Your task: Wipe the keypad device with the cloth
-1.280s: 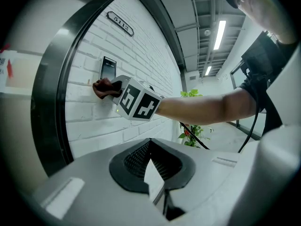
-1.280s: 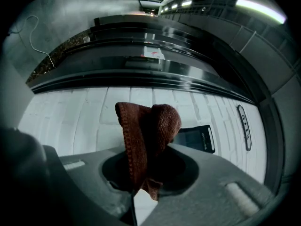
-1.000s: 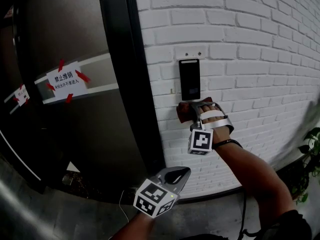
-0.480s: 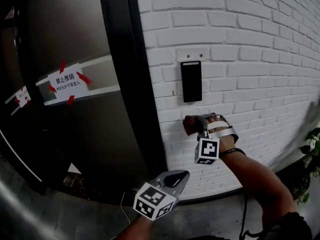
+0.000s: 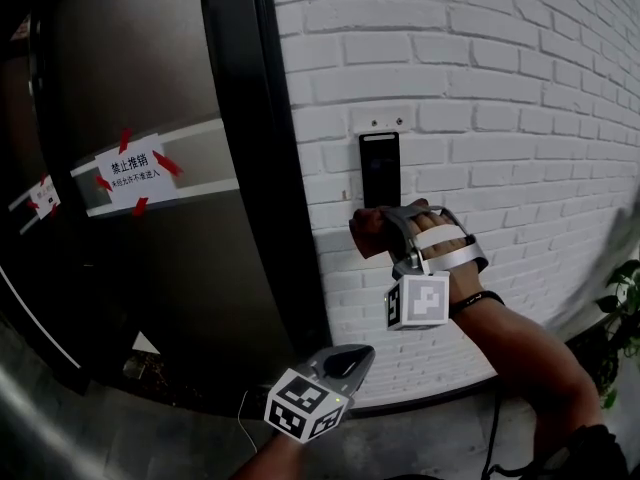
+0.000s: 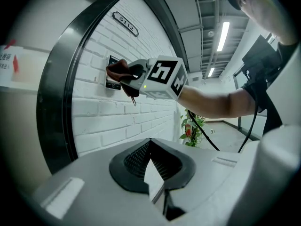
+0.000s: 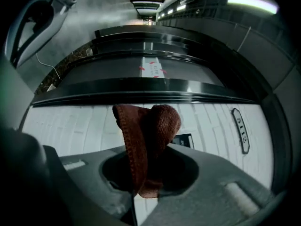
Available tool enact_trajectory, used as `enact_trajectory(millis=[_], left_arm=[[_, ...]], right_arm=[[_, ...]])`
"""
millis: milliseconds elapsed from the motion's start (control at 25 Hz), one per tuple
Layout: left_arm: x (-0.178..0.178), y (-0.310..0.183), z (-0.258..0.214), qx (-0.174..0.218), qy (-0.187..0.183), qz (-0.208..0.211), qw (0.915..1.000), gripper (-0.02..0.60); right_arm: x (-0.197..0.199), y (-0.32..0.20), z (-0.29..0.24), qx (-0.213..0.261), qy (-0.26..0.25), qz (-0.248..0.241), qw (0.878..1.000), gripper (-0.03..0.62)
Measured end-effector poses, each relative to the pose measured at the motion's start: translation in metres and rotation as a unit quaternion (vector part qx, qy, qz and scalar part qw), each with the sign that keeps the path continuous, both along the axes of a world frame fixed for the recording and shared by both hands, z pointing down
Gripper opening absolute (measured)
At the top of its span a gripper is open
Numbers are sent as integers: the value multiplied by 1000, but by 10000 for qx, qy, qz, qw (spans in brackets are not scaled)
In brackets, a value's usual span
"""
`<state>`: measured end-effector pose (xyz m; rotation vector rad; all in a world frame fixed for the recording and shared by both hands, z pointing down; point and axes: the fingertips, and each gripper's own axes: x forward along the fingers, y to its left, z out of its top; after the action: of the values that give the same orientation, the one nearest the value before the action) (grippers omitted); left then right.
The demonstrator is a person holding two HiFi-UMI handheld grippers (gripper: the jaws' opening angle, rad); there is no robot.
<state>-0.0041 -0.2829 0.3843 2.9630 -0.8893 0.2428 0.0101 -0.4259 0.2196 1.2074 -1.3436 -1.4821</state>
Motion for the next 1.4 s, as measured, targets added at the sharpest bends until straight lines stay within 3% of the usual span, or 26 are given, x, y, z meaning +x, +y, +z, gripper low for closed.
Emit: enact_trajectory(millis=[320, 640, 1400], left_arm=[[-2, 3, -2, 49, 59, -34, 10000, 17], [-8, 2, -1, 33, 81, -109, 9999, 17], [-12, -2, 4, -43, 63, -106, 9999, 17]], right_arm=[[3, -13, -74, 686, -135, 83, 9975, 49], [-7, -38, -115, 1294, -140, 299, 9910, 49], [-2, -60, -94, 1448, 27, 554, 9879, 48]])
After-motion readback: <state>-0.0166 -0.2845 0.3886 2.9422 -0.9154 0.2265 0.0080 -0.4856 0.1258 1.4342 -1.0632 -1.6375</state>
